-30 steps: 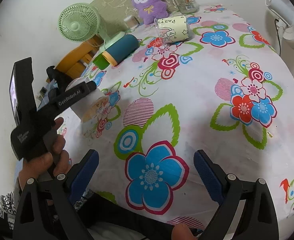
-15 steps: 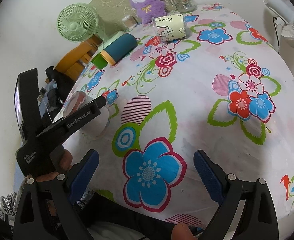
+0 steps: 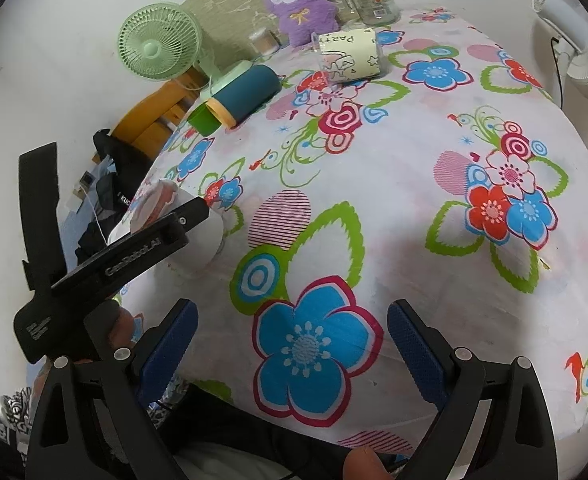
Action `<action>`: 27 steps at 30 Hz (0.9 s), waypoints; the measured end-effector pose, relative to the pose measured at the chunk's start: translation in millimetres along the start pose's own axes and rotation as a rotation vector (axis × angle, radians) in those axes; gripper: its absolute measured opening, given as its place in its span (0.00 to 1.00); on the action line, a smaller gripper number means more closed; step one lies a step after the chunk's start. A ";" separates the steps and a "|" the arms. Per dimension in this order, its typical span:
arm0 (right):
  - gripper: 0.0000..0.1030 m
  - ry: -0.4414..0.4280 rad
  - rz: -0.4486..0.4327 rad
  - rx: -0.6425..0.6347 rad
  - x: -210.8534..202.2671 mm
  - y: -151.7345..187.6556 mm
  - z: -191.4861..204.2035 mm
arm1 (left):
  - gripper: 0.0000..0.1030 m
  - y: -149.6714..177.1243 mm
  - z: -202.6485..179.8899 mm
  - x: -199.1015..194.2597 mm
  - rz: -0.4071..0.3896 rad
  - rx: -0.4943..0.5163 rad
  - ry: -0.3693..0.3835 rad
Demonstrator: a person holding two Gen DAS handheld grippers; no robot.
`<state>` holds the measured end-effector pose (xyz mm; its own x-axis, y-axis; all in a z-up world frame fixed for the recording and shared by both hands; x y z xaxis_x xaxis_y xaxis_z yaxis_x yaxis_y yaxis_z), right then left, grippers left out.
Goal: Flip cup upside down
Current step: 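Lower the inverted white cup onto the tablecloth with the right gripper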
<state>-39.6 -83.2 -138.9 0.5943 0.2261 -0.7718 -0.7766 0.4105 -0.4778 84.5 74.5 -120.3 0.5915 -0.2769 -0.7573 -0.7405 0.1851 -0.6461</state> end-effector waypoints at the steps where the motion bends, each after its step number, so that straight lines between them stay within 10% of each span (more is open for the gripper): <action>1: 0.94 0.000 0.001 -0.004 0.8 -1.0 1.9 | 0.92 -0.3 2.0 -2.1 -0.002 -0.004 0.000; 27: 0.94 0.007 -0.053 -0.219 -2.2 -40.0 87.4 | 1.00 -15.5 79.6 -75.8 -0.163 -0.100 0.079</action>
<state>8.4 -23.0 -81.4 0.6348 0.2025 -0.7457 -0.7715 0.2195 -0.5972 76.5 167.7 -60.4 0.6821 -0.3697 -0.6309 -0.6674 0.0380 -0.7438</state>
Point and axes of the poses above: each gripper's, at about its wrist camera, not at the fingertips, and x roughly the way its jaws point, z to its left, y to its underside, the point moved 1 cm from there along x, roughly the way its jaws point, and after that the axes turned 5 degrees about y, right-handed, at the moved point
